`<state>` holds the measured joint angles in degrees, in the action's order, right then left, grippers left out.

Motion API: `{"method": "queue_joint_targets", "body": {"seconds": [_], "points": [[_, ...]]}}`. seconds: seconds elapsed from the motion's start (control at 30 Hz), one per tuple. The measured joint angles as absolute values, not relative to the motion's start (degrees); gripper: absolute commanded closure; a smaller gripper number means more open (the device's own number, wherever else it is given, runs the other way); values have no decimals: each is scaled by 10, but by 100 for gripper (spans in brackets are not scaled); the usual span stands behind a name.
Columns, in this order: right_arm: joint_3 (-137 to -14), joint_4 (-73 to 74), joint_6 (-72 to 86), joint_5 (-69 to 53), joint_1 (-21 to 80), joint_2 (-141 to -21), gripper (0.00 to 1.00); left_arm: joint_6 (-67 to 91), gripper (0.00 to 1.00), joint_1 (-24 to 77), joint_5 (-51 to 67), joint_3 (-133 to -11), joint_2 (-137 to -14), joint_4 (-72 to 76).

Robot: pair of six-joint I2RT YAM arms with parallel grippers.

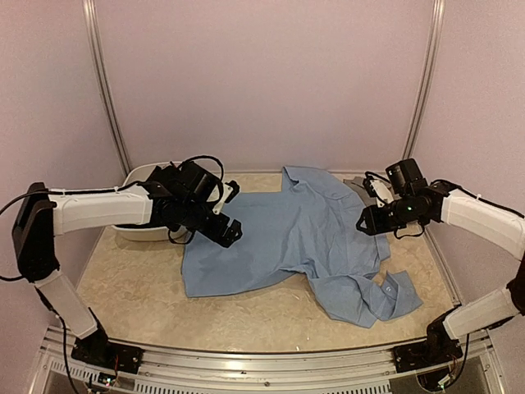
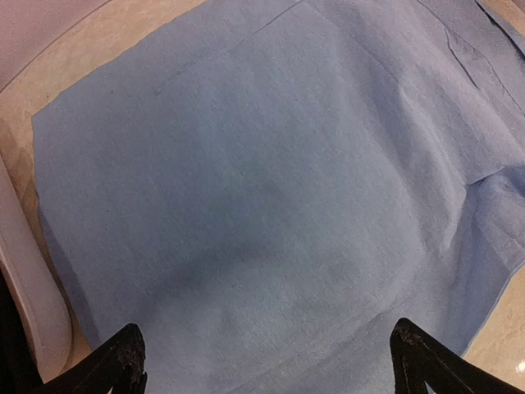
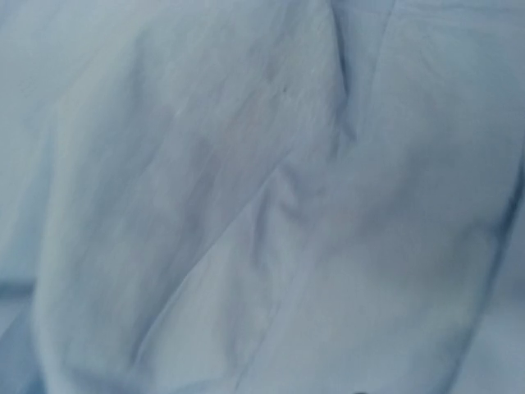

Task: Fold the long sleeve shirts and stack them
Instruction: Smooth out the flattened shirt at the center of the board.

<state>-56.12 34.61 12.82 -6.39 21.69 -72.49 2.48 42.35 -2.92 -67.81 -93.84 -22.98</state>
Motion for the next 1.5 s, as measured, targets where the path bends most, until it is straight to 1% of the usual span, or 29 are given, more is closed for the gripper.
{"method": "queue_joint_targets", "body": {"seconds": [0.13, 0.27, 0.4, 0.6, 1.03, 1.23, 1.5], "points": [[-563, 289, 128, -58, 216, -812, 63, 43, 2, 425, -64, -682, -994, -212], [-565, 265, 128, -57, 216, -896, 62, 56, 2, 424, -91, -681, -1047, -211], [-564, 265, 134, -51, 216, -939, 61, 67, 2, 423, -108, -668, -1067, -210], [-556, 272, 149, -32, 214, -974, 58, 80, 1, 423, -126, -632, -1068, -206], [-567, 362, 164, 62, 176, -980, 56, 111, 1, 455, -218, -601, -1055, -185], [-567, 390, 160, 69, 174, -975, 56, 129, 1, 476, -253, -590, -1045, -204], [-571, 444, 150, 75, 175, -941, 54, 138, 1, 512, -259, -584, -1025, -254]]}}
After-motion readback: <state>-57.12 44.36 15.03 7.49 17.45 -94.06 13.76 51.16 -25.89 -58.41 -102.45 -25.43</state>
